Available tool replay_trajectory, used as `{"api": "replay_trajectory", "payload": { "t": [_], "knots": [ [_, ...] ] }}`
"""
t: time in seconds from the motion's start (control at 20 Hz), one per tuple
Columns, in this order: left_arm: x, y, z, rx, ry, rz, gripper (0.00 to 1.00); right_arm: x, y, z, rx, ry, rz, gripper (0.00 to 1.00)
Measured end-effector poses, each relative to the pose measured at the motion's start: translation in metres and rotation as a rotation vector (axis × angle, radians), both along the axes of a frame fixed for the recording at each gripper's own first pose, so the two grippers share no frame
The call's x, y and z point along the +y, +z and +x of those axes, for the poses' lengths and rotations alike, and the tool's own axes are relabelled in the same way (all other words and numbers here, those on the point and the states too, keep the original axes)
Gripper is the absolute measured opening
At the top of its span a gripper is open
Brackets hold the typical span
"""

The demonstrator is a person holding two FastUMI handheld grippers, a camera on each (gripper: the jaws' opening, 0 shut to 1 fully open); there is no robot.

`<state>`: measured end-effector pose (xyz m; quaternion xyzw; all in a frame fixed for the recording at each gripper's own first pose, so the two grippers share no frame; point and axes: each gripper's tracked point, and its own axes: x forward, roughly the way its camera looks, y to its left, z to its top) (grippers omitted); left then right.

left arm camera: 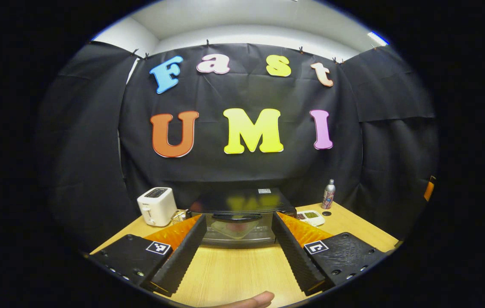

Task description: Open the electric oven with the left hand, put the food in, and close the electric oven.

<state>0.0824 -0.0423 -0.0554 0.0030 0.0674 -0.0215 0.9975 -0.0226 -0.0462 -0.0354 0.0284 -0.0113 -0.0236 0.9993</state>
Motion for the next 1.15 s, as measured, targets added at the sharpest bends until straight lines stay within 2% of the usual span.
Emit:
{"api": "replay_trajectory", "payload": {
  "t": [0.35,0.5,0.55,0.6,0.65,0.7,0.75,1.05,1.1,1.15],
  "knots": [
    [0.012,0.019,-0.104,-0.057,-0.002,-0.012,0.97,0.017,0.014,-0.024,-0.008,-0.007,-0.006,0.96],
    [0.032,0.033,-0.129,-0.123,0.034,-0.031,0.97,0.022,0.018,-0.029,-0.030,-0.001,0.002,0.96],
    [0.038,0.035,-0.135,-0.138,0.048,-0.029,0.88,0.025,0.017,-0.029,-0.032,0.001,0.007,1.00],
    [0.040,0.035,-0.139,-0.141,0.050,-0.026,0.96,0.027,0.016,-0.030,-0.033,0.008,0.010,1.00],
    [0.037,0.034,-0.142,-0.142,0.041,-0.020,0.87,0.030,0.015,-0.029,-0.032,0.018,0.010,1.00],
    [0.035,0.034,-0.143,-0.149,0.030,-0.009,0.82,0.033,0.014,-0.028,-0.027,0.028,0.009,0.96],
    [0.036,0.036,-0.145,-0.153,0.029,-0.002,0.94,0.036,0.013,-0.026,-0.025,0.038,0.009,0.96],
    [0.031,0.030,-0.145,-0.165,0.013,-0.002,0.95,0.047,0.008,-0.021,-0.024,0.063,-0.003,0.96],
    [0.031,0.029,-0.145,-0.164,0.013,0.000,0.95,0.049,0.008,-0.021,-0.027,0.068,-0.002,1.00],
    [0.032,0.028,-0.144,-0.163,0.015,-0.001,0.95,0.051,0.008,-0.020,-0.031,0.074,0.002,0.96]
  ]
}}
